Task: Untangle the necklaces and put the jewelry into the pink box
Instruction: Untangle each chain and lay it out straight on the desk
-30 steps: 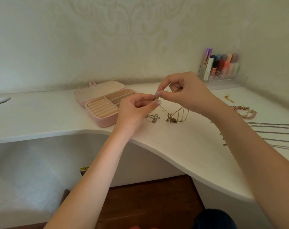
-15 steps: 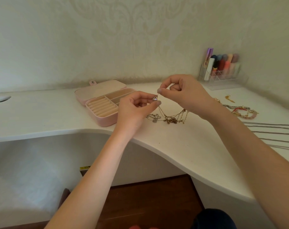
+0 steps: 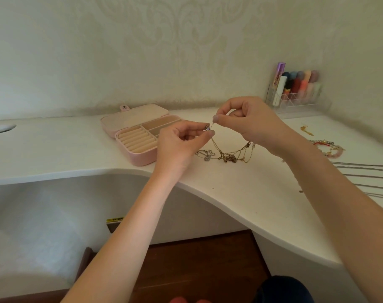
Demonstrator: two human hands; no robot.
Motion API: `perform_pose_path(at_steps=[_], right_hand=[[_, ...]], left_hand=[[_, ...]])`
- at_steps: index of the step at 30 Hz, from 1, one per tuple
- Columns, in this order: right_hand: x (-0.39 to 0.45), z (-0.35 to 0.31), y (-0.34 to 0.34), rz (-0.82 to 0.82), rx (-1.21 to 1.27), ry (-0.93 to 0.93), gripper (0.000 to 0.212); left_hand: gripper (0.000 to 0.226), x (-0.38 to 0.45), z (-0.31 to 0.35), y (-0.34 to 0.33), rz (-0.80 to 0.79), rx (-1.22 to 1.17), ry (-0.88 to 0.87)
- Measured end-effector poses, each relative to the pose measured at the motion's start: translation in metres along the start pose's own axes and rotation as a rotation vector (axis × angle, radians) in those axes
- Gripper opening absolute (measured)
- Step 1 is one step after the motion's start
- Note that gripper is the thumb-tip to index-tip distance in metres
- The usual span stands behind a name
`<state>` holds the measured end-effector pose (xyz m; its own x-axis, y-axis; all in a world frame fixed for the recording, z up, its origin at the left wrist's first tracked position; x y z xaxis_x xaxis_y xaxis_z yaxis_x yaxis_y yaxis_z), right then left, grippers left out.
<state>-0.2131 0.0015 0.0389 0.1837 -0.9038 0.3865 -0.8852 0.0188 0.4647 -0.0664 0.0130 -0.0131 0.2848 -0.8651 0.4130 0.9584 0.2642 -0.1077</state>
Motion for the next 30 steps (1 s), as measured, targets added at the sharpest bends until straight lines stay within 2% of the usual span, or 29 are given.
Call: perform_pose_path(at_steps=[6, 13, 22, 30], right_hand=[[0.000, 0.001, -0.001, -0.030, 0.001, -0.020, 0.014], [0.003, 0.011, 0.003, 0.007, -0.042, -0.089, 0.014], [0.005, 0.016, 0.015, 0.068, 0.009, -0.182, 0.018], [0.005, 0.019, 0.016, 0.129, 0.052, -0.212, 0.017]], left_hand=[[0.012, -0.002, 0.001, 0.002, 0.040, -0.004, 0.021], [0.004, 0.000, -0.002, 0.006, 0.033, -0.090, 0.065], [0.007, 0.002, -0.007, 0.006, 0.048, -0.101, 0.102], [0.024, 0.001, -0.008, -0.009, -0.104, 0.015, 0.064]])
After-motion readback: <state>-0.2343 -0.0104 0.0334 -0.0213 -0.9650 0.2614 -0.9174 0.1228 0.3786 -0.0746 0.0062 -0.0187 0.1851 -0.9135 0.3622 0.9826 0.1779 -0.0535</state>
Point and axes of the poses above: each hand's wrist, its own x-axis towards the middle knuckle, its own y-axis out of the back of the hand, z = x × y, the point moved 9 cm from there along x, towards the middle knuckle, and after that the axes turned 7 degrees about z, right-handed, at the moved point
